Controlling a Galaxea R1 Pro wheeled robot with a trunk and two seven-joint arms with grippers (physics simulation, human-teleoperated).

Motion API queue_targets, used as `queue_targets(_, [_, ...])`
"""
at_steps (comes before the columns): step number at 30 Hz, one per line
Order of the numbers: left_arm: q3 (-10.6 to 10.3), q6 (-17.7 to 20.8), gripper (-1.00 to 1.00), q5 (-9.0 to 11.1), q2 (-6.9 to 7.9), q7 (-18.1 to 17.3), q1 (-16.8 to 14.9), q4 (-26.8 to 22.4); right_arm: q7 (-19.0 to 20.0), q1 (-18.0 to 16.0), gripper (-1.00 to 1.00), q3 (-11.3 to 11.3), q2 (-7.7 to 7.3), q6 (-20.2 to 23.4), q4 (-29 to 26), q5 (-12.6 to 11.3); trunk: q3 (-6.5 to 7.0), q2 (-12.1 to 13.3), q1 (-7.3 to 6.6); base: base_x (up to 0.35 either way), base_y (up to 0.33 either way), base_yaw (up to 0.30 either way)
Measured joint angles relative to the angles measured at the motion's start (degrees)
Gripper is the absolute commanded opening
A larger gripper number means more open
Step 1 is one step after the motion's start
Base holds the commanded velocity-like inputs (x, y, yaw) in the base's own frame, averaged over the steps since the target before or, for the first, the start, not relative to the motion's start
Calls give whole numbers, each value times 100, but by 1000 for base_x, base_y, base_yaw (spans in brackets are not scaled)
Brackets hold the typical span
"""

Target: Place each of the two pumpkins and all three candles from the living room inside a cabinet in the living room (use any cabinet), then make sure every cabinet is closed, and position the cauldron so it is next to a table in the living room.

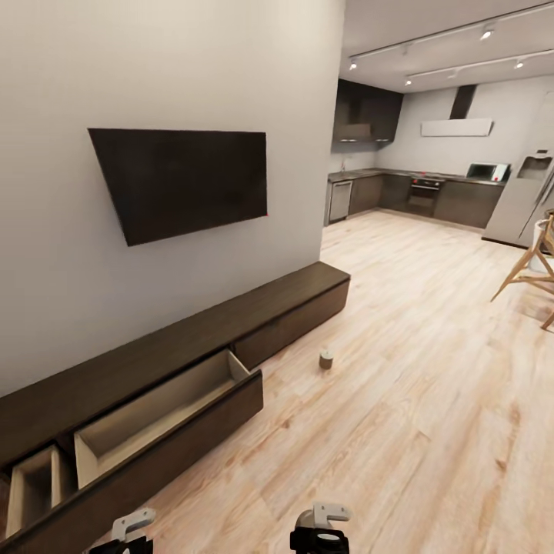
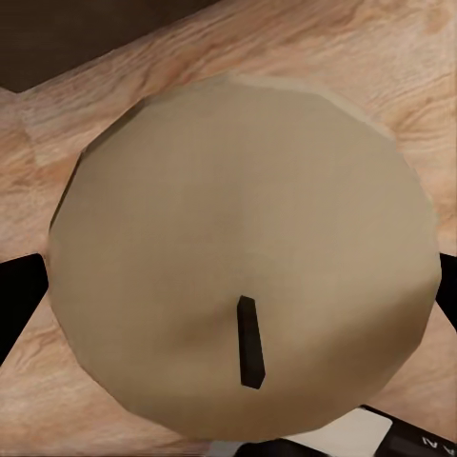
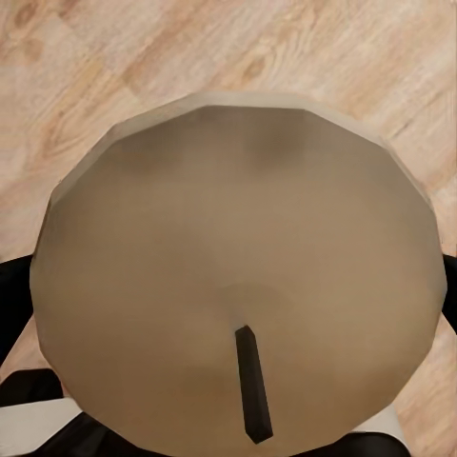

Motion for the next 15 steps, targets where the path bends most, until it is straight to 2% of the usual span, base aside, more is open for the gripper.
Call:
queue_targets(4, [-1, 0, -100, -3, -2, 0, 0, 0, -5, 0, -100, -3, 0, -8, -6, 6, 72, 160, -88, 0, 0, 138])
queue_targets(15, [-1, 0, -100, -7, -11, 1, -2, -2, 4, 0, -100, 12, 0, 0, 3, 8, 269, 601, -330, 0, 0, 10])
